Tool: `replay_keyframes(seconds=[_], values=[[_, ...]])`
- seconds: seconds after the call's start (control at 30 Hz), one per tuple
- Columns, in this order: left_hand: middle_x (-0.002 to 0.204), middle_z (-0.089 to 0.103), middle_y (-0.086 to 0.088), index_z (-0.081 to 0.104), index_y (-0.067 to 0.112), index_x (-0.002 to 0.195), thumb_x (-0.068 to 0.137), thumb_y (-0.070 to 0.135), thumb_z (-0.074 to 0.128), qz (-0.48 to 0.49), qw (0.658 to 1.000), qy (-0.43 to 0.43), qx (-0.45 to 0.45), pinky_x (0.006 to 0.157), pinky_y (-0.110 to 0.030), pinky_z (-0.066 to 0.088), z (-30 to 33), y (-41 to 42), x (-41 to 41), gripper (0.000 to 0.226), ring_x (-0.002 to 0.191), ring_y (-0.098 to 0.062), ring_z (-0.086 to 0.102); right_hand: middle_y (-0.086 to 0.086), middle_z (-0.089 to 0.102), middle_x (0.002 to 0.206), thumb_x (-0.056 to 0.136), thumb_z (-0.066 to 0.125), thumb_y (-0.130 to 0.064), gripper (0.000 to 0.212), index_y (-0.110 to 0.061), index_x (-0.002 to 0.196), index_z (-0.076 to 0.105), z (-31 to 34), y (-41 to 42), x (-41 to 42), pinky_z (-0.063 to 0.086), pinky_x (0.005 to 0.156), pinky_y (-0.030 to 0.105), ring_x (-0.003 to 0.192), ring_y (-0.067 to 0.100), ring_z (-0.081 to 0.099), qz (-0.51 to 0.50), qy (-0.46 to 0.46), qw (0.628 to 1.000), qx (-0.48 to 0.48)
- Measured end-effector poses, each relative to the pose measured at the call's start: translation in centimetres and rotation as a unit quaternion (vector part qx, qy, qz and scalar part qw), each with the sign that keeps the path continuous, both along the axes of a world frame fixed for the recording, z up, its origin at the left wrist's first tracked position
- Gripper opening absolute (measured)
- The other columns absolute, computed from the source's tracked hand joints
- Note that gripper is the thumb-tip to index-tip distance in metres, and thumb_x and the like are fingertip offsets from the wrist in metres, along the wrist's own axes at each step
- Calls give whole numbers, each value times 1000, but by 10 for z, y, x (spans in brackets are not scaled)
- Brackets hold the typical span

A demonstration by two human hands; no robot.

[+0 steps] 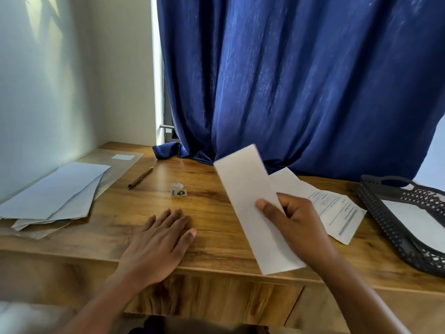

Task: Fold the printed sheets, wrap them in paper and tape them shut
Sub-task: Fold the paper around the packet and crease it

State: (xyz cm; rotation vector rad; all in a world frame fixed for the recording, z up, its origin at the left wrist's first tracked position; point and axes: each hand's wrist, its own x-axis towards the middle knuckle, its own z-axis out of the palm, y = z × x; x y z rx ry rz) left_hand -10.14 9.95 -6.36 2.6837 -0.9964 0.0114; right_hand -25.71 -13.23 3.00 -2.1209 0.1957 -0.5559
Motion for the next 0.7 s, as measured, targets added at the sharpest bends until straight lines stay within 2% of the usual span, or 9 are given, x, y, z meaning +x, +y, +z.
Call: replay_keyframes(seconds=[0.13, 0.23, 0.43, 0.5, 0.57, 0.6, 0.7], values=[[171, 1, 12, 11, 38, 162, 95, 73, -1, 9, 1000, -18, 11, 128, -36, -4, -1, 0, -1, 77, 155, -6, -10, -5, 76, 81, 95, 60, -49, 27, -24, 97, 69, -6, 6, 44, 57, 64, 30, 73, 18, 74, -52, 57, 977, 200], [171, 2, 9, 11, 38, 162, 92, 76, -2, 12, 1000, -21, 19, 129, -38, -3, -1, -1, -2, 80, 156, -8, -8, 0, 76, 90, 95, 64, -46, 26, -22, 104, 69, -35, 12, 70, 55, 57, 27, 78, 21, 73, -66, 84, 960, 259], [170, 12, 12, 21, 39, 160, 98, 76, 18, 8, 1000, -16, -13, 129, -40, 2, 1, 0, -3, 72, 157, -8, 3, -5, 69, 98, 99, 61, -36, 25, -18, 117, 64, -66, 10, 86, 46, 58, 20, 82, 11, 67, -98, 59, 984, 139], [163, 28, 19, 31, 46, 154, 97, 75, 34, 5, 994, 44, -99, 128, -43, 14, 4, 5, 0, 63, 152, -4, 20, -6, 66, 96, 100, 59, -36, 29, -15, 121, 63, -71, 8, 86, 44, 58, 20, 82, 9, 64, -95, 64, 990, 84], [152, 43, 24, 44, 55, 142, 96, 67, 52, -1, 962, 138, -236, 120, -46, 35, 10, 13, 2, 48, 141, 0, 37, -2, 65, 101, 100, 58, -38, 36, -13, 126, 61, -75, 7, 87, 44, 58, 21, 82, 10, 63, -96, 70, 991, 53], [147, 50, 25, 50, 55, 137, 96, 60, 58, -5, 943, 152, -295, 115, -44, 42, 14, 17, 3, 42, 136, 2, 45, -1, 64, 101, 100, 58, -39, 38, -13, 127, 60, -76, 6, 87, 44, 58, 21, 81, 11, 63, -96, 73, 992, 46], [129, 62, 26, 62, 47, 128, 98, 42, 65, 24, 934, 86, -345, 101, -30, 51, 31, 40, 20, 30, 117, 8, 57, -2, 64, 99, 99, 59, -40, 39, -14, 127, 61, -80, 5, 88, 46, 57, 22, 81, 12, 64, -91, 69, 992, 45]])
